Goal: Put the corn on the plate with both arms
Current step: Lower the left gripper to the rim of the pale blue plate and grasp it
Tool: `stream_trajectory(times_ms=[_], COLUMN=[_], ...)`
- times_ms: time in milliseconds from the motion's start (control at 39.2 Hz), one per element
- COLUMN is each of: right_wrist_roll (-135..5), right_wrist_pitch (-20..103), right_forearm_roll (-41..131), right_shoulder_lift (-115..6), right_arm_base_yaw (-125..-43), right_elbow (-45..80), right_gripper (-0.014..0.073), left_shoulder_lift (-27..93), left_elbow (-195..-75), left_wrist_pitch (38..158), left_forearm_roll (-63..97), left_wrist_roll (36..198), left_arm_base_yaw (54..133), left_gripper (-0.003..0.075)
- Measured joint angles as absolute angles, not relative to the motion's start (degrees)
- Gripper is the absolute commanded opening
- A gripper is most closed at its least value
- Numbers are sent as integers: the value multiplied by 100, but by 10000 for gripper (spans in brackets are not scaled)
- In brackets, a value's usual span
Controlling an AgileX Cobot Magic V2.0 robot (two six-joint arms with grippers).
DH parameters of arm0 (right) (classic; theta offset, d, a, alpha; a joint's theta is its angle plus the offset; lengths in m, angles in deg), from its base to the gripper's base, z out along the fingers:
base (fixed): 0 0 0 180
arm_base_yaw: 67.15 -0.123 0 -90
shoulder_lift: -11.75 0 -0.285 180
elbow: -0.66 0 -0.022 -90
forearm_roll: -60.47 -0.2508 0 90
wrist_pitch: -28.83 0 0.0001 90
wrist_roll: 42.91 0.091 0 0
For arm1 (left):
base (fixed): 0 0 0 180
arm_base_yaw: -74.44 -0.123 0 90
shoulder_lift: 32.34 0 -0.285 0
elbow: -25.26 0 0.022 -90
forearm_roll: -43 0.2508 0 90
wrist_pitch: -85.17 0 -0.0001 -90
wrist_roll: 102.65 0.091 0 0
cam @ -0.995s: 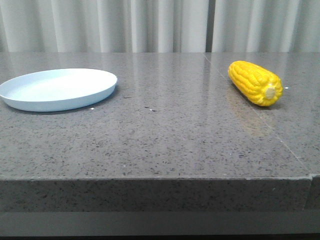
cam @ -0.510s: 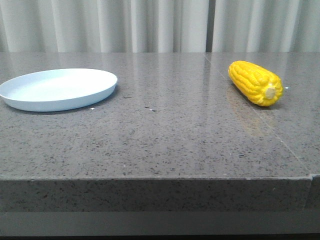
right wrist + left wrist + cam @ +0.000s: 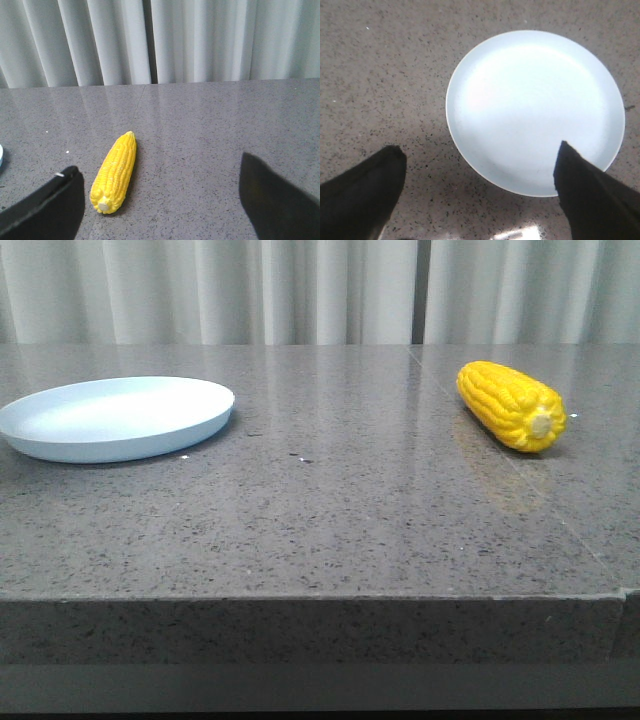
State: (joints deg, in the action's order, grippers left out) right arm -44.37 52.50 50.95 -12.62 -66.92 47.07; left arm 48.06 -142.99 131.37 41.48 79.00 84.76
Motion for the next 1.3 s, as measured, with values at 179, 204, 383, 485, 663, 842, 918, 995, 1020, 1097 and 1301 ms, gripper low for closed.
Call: stream_trajectory(times_ms=[179, 204, 383, 485, 663, 842, 918, 995, 1020, 1097, 1301], right_wrist_roll=[-4437, -4437, -4437, -4437, -4437, -4437, -4437, -4437, -4437, -4437, -4437], right_wrist_pitch=[5250, 5250, 5250, 5250, 5250, 5250, 5250, 5250, 5250, 5250, 5250], right_forearm_roll=[5095, 5095, 5095, 5095, 5095, 5095, 5095, 5095, 5095, 5095, 5095], right_shoulder_lift=[-1262, -1262, -1262, -1262, -1262, -1262, -1262, -1262, -1262, -1262, -1262], right_arm_base_yaw=[-6692, -6692, -6692, -6692, -6692, -6692, -6692, -6692, -6692, -6692, -6692], right_elbow=[4707, 4707, 4707, 4707, 4707, 4707, 4707, 4707, 4707, 4707, 4707], right_gripper=[648, 648, 648, 648, 648, 648, 648, 648, 648, 648, 648], left_shoulder_lift=[5975, 6104, 6972, 7310, 7621, 7652, 7652, 7680, 7689, 7730, 7782], left_elbow=[-15277, -15412, -15940, -15987, -16001, -16010, -16010, -16010, -16010, -16010, -16010], left_wrist_pitch=[14059, 14223, 14793, 14818, 14843, 14721, 14721, 14721, 14721, 14718, 14708], left_forearm_roll=[4148, 4148, 4167, 4167, 4167, 4167, 4167, 4167, 4167, 4167, 4180], left_wrist_roll=[7900, 7900, 7783, 7735, 7735, 7735, 7735, 7735, 7735, 7735, 7735], left_arm_base_yaw=[8486, 8486, 8486, 8486, 8486, 8486, 8486, 8486, 8486, 8486, 8486], left_gripper=[578, 578, 578, 578, 576, 521, 496, 483, 479, 470, 370])
